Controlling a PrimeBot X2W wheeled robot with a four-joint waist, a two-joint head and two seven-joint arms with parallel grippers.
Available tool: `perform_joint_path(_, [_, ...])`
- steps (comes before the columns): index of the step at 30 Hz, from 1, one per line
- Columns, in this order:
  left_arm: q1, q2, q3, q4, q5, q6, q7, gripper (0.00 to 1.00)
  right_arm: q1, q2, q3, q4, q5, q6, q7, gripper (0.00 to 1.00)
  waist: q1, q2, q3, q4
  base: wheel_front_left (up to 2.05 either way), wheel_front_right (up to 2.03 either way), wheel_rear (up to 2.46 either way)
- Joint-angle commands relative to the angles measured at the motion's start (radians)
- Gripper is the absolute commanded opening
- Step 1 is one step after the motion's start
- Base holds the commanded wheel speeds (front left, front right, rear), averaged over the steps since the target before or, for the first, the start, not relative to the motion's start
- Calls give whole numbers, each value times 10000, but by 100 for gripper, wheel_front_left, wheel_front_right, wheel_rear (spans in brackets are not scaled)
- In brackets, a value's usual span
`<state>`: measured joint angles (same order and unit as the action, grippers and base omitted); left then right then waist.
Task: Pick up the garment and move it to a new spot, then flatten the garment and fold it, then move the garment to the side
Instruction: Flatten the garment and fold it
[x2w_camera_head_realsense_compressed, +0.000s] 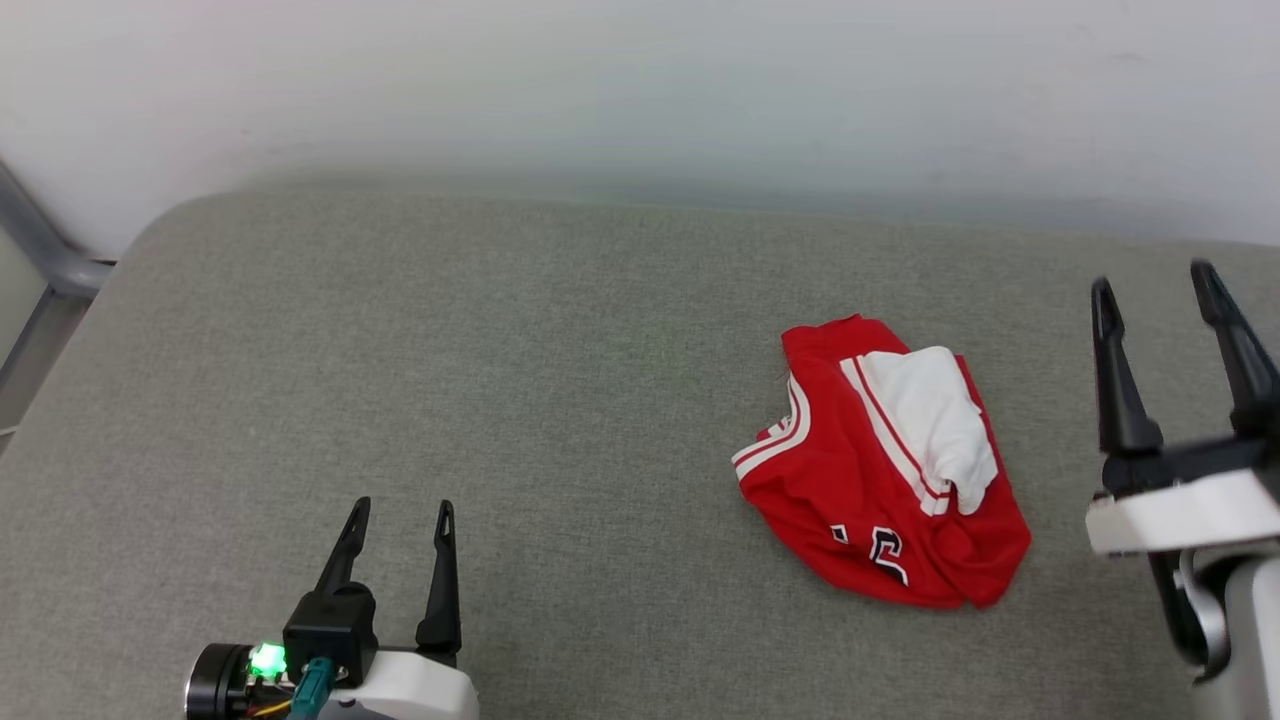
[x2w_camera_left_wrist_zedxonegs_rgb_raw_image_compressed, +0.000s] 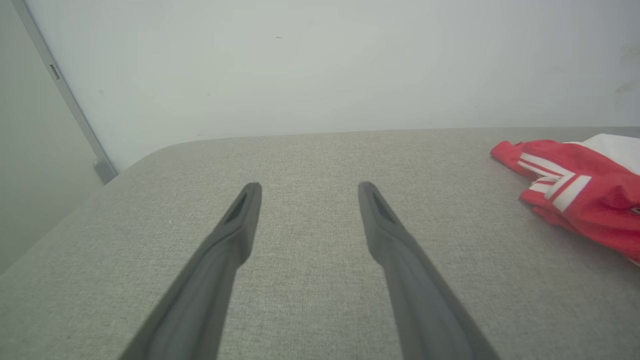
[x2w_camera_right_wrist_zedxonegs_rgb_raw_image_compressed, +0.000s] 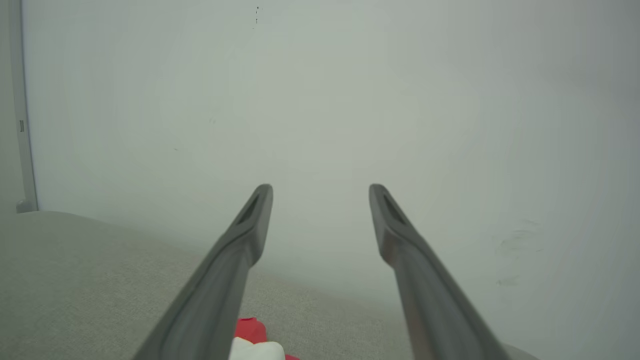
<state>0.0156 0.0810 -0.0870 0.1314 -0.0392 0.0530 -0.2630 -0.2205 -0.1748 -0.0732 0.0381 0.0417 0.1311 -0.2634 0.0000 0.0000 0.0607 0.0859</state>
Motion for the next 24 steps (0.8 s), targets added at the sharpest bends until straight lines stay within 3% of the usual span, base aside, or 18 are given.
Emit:
perform_joint_path(1, [-132, -54, -11, 7, 50, -36, -26, 100, -435, -391, 330, 371, 157, -7, -20, 100, 0, 0, 129, 111, 0, 0, 0])
perform_joint_path(3, [-263, -82, -38, 13, 47, -62, -26, 100, -1216, -1041, 919, 992, 489, -8, 162, 100, 0, 0, 264, 203, 0, 0, 0])
perform_joint_path(4, [-335, -115, -85, 4, 42, -79, -26, 100, -1879, -1659, 1626, 1506, 921, -8, 829, 100, 0, 0, 411, 308, 0, 0, 0])
perform_joint_path(6, [-442, -133, -118, 1, 33, -71, -26, 100, -2467, -2247, 2446, 1924, 1554, -8, 1875, 100, 0, 0, 571, 412, 0, 0, 0])
perform_joint_path(7, [-442, -133, -118, 1, 33, -71, -26, 100, -2467, -2247, 2446, 1924, 1554, -8, 1875, 100, 0, 0, 571, 412, 0, 0, 0])
perform_joint_path(16, [-905, -232, -246, -118, -41, -1, -26, 100, -4310, -4714, 6033, 2436, 4838, -10, 7186, 100, 0, 0, 1334, 888, 0, 0, 0])
perform_joint_path(20, [-1102, -265, -364, -177, -83, 22, -26, 100, -4768, -5265, 7043, 2779, 5701, -8, 8714, 100, 0, 0, 1744, 1137, 0, 0, 0])
perform_joint_path(24, [-1374, -291, -519, -192, -166, 84, -26, 100, -5158, -5513, 7879, 3432, 5996, -8, 9506, 100, 0, 0, 2151, 1386, 0, 0, 0])
